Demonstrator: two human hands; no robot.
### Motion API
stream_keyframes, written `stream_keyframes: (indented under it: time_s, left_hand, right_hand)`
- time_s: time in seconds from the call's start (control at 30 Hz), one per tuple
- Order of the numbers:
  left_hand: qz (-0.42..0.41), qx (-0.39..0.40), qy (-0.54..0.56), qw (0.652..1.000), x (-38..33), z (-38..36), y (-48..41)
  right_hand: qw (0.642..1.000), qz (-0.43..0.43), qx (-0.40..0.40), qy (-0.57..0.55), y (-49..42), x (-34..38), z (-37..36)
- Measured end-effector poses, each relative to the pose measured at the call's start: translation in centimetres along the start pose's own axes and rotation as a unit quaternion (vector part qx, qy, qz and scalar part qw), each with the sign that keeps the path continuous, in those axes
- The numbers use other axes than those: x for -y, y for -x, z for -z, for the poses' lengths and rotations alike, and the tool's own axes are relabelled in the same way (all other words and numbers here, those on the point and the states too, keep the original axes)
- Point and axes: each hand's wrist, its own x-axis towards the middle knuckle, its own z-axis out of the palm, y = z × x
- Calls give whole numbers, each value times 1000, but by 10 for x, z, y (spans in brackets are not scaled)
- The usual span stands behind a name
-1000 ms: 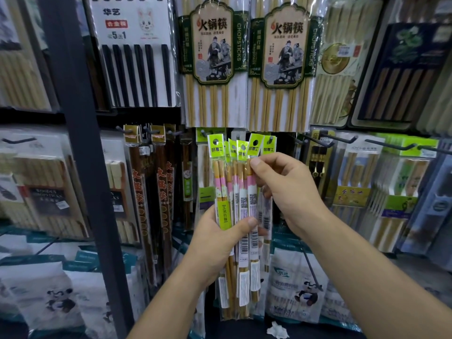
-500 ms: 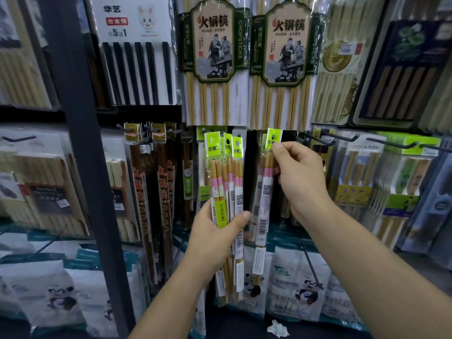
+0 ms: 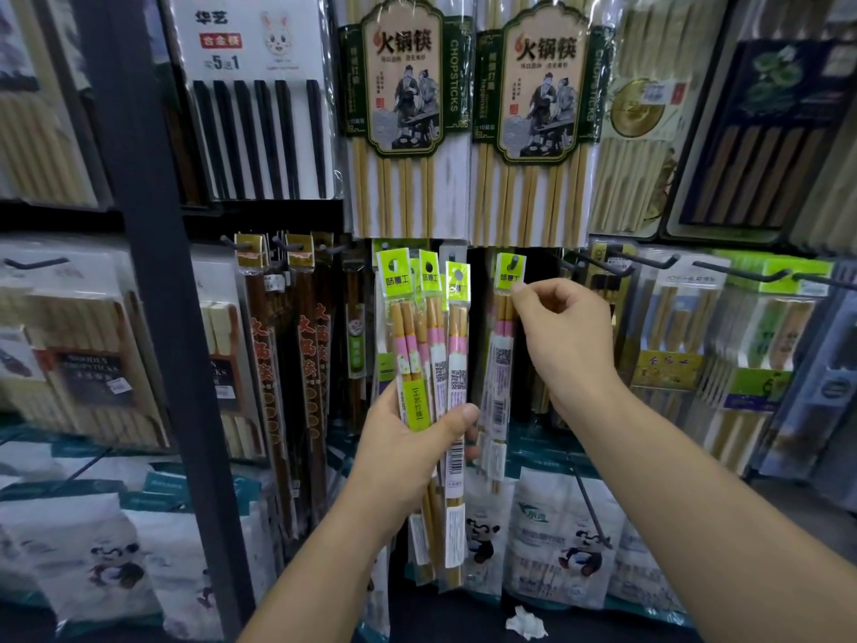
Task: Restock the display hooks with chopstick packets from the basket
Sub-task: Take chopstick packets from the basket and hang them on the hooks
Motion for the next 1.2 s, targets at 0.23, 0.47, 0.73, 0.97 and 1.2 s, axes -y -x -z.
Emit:
stream_keyframes:
  time_s: [0.23,0.47,0.73,0.97,1.2]
  left_hand:
    - [5,17,-18,1000,1,-2,1]
    - [-2,14,-9,1000,-2,-4,4]
    - [5,-30,-29,999,-2,-1,0]
    - [3,-13,7,1000,0,-1,0]
    - [19,6,21,1000,-3,-1,2]
  right_hand:
    - [991,-18,113,-69,22,12,1]
    - [988,-35,116,-101,25,19,0]
    - [994,-28,57,-90,10,23,2]
    - [997,-38,45,-51,-1,17,0]
    - [999,-39,30,-13,0,5,2]
